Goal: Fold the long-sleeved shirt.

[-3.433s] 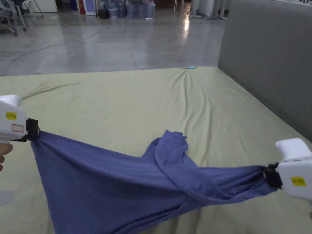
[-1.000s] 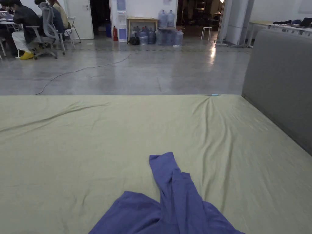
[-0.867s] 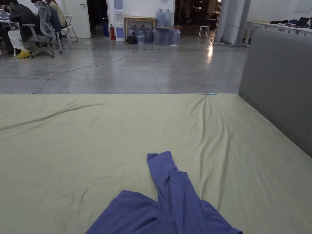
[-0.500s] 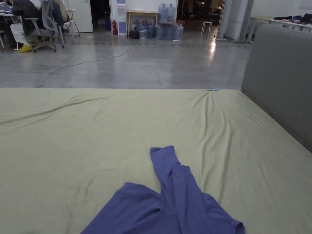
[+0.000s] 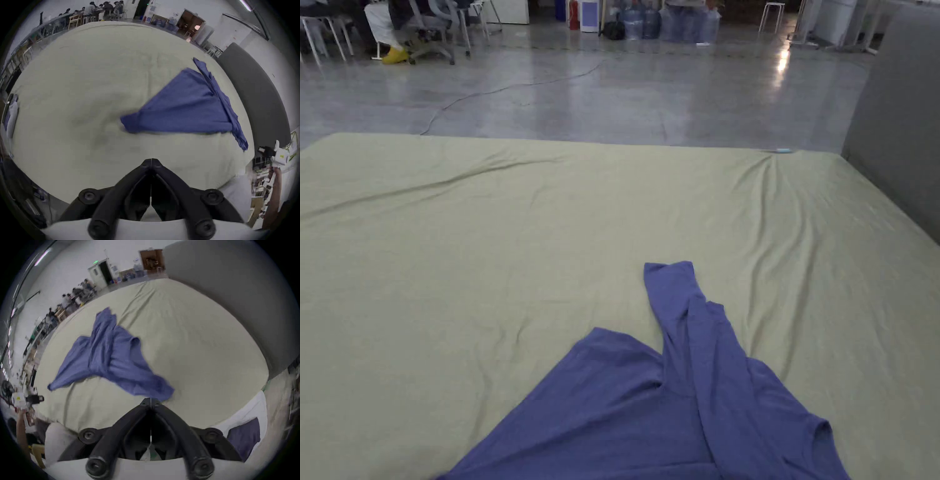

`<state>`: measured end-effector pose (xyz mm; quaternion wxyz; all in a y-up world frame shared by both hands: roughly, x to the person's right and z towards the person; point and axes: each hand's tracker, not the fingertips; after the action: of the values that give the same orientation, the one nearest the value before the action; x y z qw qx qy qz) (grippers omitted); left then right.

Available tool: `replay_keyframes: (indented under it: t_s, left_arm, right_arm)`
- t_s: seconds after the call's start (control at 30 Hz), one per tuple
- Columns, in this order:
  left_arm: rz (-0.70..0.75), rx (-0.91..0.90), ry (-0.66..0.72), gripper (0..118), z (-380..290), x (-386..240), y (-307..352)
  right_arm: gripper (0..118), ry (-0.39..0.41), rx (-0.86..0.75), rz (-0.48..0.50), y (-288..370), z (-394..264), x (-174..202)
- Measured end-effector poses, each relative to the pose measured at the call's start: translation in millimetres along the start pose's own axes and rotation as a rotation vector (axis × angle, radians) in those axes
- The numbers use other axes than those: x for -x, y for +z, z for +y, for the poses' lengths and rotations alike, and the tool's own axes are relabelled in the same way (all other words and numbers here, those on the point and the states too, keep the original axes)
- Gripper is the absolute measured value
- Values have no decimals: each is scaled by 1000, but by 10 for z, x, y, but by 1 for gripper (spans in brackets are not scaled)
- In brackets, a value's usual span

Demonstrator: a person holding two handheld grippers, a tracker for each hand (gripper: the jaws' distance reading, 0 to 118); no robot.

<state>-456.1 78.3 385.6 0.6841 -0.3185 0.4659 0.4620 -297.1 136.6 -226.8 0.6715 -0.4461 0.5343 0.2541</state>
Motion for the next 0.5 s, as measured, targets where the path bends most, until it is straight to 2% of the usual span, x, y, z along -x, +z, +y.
replay_keyframes:
  t_s: [0.07,0.17,0.27,0.37,0.5]
  left_arm:
    - [-2,-24,1,0,5,20,-19]
    - [42,-60,-28,0,120,-120,88]
    - [13,-88,14,0,238,-131,136]
    - [7,-99,27,0,262,-160,122]
    - [2,-113,23,0,260,-269,102]
  right_arm:
    - [0,35,18,48,-27,-16,126]
    - [0,101,22,38,-93,-5,344]
    - [0,133,3,51,-116,52,457]
    - [0,130,-1,66,-149,93,519]
    - [0,74,12,212,-364,426,616]
